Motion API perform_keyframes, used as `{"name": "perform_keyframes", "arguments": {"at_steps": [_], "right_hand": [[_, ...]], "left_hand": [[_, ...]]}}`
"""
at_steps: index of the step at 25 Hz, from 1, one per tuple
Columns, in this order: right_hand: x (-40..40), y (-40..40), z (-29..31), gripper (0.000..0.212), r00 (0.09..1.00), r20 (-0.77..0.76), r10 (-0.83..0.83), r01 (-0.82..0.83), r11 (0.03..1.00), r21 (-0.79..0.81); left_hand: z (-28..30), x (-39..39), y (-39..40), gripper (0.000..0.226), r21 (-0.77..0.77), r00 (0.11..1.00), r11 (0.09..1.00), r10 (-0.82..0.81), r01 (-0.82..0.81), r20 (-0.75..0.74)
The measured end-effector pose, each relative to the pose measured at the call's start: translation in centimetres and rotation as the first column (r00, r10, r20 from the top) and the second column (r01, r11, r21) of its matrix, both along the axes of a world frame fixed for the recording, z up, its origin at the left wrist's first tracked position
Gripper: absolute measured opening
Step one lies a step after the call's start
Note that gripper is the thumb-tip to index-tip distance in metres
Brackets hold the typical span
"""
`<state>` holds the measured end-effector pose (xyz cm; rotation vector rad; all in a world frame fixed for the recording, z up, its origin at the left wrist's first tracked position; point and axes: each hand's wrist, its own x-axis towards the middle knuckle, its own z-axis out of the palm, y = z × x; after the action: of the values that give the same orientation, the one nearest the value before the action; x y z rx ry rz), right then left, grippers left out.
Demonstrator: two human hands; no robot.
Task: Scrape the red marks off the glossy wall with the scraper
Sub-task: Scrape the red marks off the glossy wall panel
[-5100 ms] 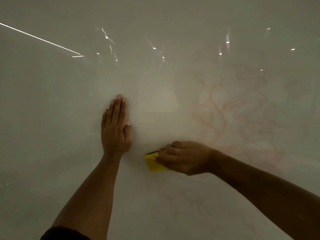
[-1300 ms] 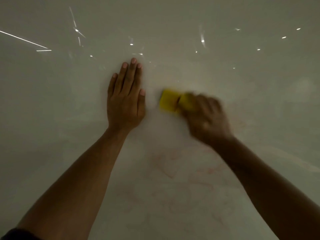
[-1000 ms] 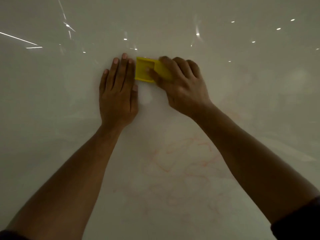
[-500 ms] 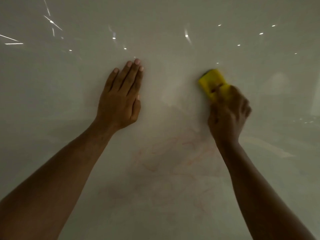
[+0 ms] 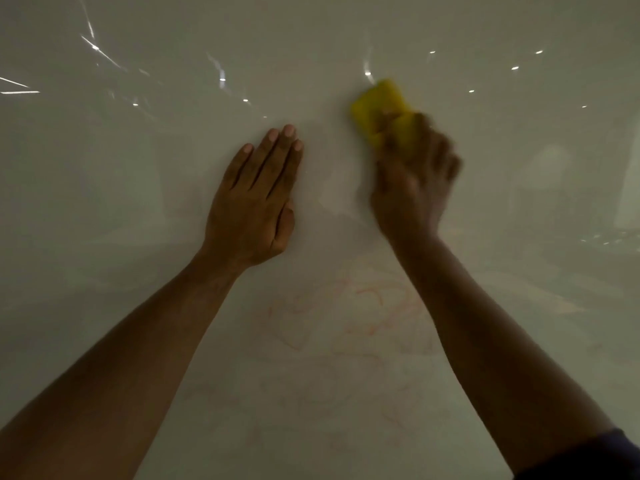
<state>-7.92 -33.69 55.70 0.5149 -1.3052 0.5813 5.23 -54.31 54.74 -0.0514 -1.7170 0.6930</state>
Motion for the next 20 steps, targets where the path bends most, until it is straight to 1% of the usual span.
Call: {"name": "perform_keyframes", "arguments": {"at_steps": [1, 2, 3, 4, 5, 6, 7, 8, 9, 10, 11, 12, 13, 14, 15, 16, 17, 18, 19, 20], "right_hand": [[0.1, -0.6, -1.2, 0.042, 0.99, -0.141, 0.003, 0.027, 0.977, 0.21], [-0.2, 0.0, -2.1, 0.043, 0.973, -0.23, 0.032, 0.045, 0.946, 0.322], [-1.0, 1.2, -2.8, 0.044, 0.972, -0.232, 0.041, 0.035, 0.949, 0.313], [-1.8, 2.5, -3.5, 0.043, 0.99, -0.14, 0.03, -0.003, 0.983, 0.185], [-2.2, 3.6, -4.3, 0.043, 0.999, 0.014, 0.041, -0.04, 0.999, -0.026], [-2.3, 4.0, -5.4, 0.044, 0.987, 0.138, 0.078, -0.047, 0.976, -0.212], [-2.2, 3.8, -6.9, 0.046, 0.975, 0.197, 0.107, -0.046, 0.956, -0.291], [-1.9, 3.2, -8.6, 0.046, 0.979, 0.186, 0.088, -0.046, 0.975, -0.218], [-1.6, 2.7, -10.7, 0.047, 0.997, 0.056, 0.046, -0.046, 0.999, 0.005], [-1.7, 2.8, -12.8, 0.047, 0.99, -0.134, 0.046, -0.008, 0.962, 0.274], [-2.2, 4.0, -13.9, 0.048, 0.962, -0.266, 0.057, 0.074, 0.888, 0.455], [-3.1, 5.6, -14.0, 0.05, 0.95, -0.306, 0.058, 0.113, 0.852, 0.511], [-4.1, 7.0, -14.0, 0.056, 0.967, -0.254, 0.022, 0.096, 0.892, 0.441], [-4.8, 7.9, -13.8, 0.061, 0.991, -0.127, -0.033, 0.065, 0.965, 0.254], [-4.8, 8.3, -13.5, 0.059, 0.997, 0.066, -0.039, 0.04, 0.999, -0.016], [-4.5, 7.7, -13.6, 0.052, 0.977, 0.215, 0.01, 0.046, 0.967, -0.252], [-3.6, 6.3, -13.7, 0.046, 0.952, 0.304, 0.04, 0.067, 0.94, -0.335], [-2.5, 4.8, -13.7, 0.046, 0.941, 0.332, 0.067, 0.035, 0.956, -0.291], [-1.6, 3.4, -14.2, 0.054, 0.959, 0.276, 0.06, -0.03, 0.993, -0.112], [-1.0, 2.5, -15.1, 0.06, 0.988, 0.137, 0.069, -0.093, 0.98, 0.178]], "left_hand": [[0.0, 0.1, 0.0, 0.072, 0.005, 1.0, 1.0, -0.015, 0.015, 0.007], [0.0, 0.1, -0.1, 0.072, 0.009, 1.0, 1.0, -0.024, 0.024, 0.014], [-0.1, 0.2, -0.1, 0.072, 0.012, 1.0, 1.0, -0.021, 0.021, 0.015], [-0.1, 0.2, -0.1, 0.073, 0.013, 1.0, 1.0, -0.011, 0.011, 0.013], [-0.2, 0.2, -0.2, 0.073, 0.013, 1.0, 1.0, -0.001, 0.001, 0.011], [-0.3, 0.2, -0.1, 0.073, 0.01, 1.0, 1.0, 0.006, -0.006, 0.009], [-0.3, 0.2, -0.1, 0.073, 0.008, 1.0, 1.0, 0.009, -0.009, 0.009], [-0.2, 0.2, -0.1, 0.073, 0.006, 1.0, 1.0, 0.008, -0.008, 0.01], [-0.2, 0.2, -0.1, 0.073, 0.007, 1.0, 1.0, 0.005, -0.005, 0.012], [-0.2, 0.2, -0.1, 0.073, 0.01, 1.0, 1.0, 0.001, -0.001, 0.013], [-0.2, 0.3, -0.1, 0.073, 0.015, 1.0, 1.0, -0.003, 0.002, 0.013], [-0.3, 0.3, -0.1, 0.073, 0.019, 1.0, 1.0, -0.006, 0.006, 0.011], [-0.3, 0.3, -0.1, 0.073, 0.021, 1.0, 1.0, -0.009, 0.009, 0.01], [-0.3, 0.3, 0.0, 0.073, 0.021, 1.0, 1.0, -0.01, 0.01, 0.009], [-0.3, 0.3, 0.0, 0.073, 0.022, 1.0, 1.0, -0.009, 0.009, 0.009], [-0.2, 0.3, 0.0, 0.073, 0.022, 1.0, 1.0, -0.009, 0.008, 0.012], [-0.2, 0.3, 0.0, 0.073, 0.022, 1.0, 1.0, -0.008, 0.007, 0.014], [-0.2, 0.3, 0.0, 0.073, 0.023, 1.0, 1.0, -0.006, 0.006, 0.012], [-0.2, 0.3, 0.0, 0.073, 0.022, 1.0, 1.0, -0.004, 0.004, 0.008], [-0.2, 0.4, 0.0, 0.073, 0.021, 1.0, 1.0, -0.001, 0.001, 0.007]]}}
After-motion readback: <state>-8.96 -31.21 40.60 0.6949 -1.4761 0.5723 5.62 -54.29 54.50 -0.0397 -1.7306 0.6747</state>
